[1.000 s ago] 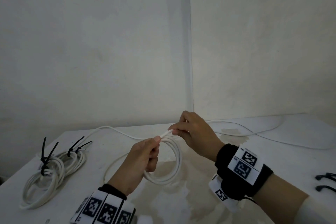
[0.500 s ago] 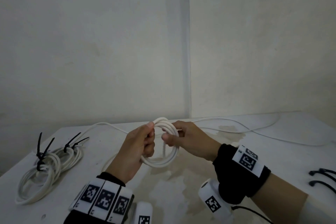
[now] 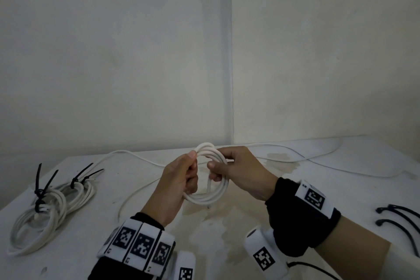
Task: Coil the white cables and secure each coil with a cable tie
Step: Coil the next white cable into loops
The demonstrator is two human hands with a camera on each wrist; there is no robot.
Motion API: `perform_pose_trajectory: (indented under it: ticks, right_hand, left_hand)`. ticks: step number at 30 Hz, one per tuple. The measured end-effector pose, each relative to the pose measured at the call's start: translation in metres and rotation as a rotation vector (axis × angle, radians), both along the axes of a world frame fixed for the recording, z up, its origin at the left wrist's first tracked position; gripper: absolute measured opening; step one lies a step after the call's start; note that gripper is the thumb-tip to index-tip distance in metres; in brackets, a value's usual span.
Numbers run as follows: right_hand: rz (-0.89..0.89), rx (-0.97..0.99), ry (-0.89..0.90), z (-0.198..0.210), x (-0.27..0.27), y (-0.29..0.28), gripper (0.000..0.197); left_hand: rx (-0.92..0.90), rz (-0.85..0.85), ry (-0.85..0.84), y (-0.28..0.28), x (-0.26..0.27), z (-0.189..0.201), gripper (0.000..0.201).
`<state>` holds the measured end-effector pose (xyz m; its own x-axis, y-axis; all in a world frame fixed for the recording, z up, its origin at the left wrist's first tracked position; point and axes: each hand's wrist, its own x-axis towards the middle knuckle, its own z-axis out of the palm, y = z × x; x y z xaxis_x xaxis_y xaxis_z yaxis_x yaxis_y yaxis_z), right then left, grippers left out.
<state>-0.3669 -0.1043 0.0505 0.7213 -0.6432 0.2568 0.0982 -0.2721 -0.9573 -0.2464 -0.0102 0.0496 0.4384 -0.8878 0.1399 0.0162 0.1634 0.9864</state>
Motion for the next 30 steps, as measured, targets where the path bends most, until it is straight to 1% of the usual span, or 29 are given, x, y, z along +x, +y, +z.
perform_pose_trajectory:
  ticks: [4, 8, 11, 14, 16, 18, 20, 21, 24, 25, 26, 28, 30]
  right_hand:
    - [0.018, 0.151, -0.136, -0.003, 0.000, 0.000, 0.007]
    - [0.076, 0.265, -0.184, -0.004, -0.001, 0.002, 0.007]
    - [0.142, 0.409, -0.223, -0.005, -0.001, 0.006, 0.012]
    - [0.225, 0.481, -0.198, -0.003, -0.005, 0.009, 0.013]
    - [0.299, 0.475, -0.155, -0.001, -0.008, 0.009, 0.005]
    - [0.348, 0.488, -0.112, 0.000, -0.011, 0.012, 0.009]
    - [0.321, 0.431, -0.038, 0.000, -0.014, 0.014, 0.015]
    - [0.289, 0.344, 0.022, 0.000, -0.016, 0.015, 0.019]
    - [0.164, -0.035, 0.257, 0.001, -0.020, 0.012, 0.037]
    - [0.108, -0.146, 0.316, 0.000, -0.021, 0.012, 0.037]
    - [0.033, -0.211, 0.344, -0.002, -0.022, 0.012, 0.031]
    - [-0.065, -0.229, 0.345, -0.003, -0.023, 0.015, 0.023]
    - [-0.065, -0.261, 0.357, -0.005, -0.021, 0.015, 0.024]
  left_hand:
    - [-0.008, -0.007, -0.022, -0.001, -0.005, 0.004, 0.035]
    - [-0.011, -0.015, -0.029, 0.001, -0.006, 0.005, 0.036]
    - [-0.007, -0.006, -0.051, 0.003, -0.005, 0.002, 0.035]
    - [-0.003, 0.019, -0.088, 0.005, -0.005, 0.001, 0.034]
    - [0.003, 0.033, -0.118, 0.006, -0.003, -0.001, 0.033]
    - [0.010, 0.048, -0.138, 0.007, -0.001, -0.003, 0.032]
    - [0.016, 0.060, -0.140, 0.007, 0.000, -0.004, 0.033]
    - [0.017, 0.066, -0.137, 0.008, 0.000, -0.005, 0.034]
    - [0.004, 0.095, -0.159, 0.008, -0.002, -0.004, 0.035]
    - [0.002, 0.106, -0.174, 0.008, -0.002, -0.004, 0.036]
    - [-0.003, 0.122, -0.188, 0.008, -0.002, -0.003, 0.036]
    - [-0.017, 0.165, -0.201, 0.007, -0.001, -0.002, 0.036]
    - [-0.027, 0.196, -0.203, 0.006, 0.000, -0.001, 0.036]
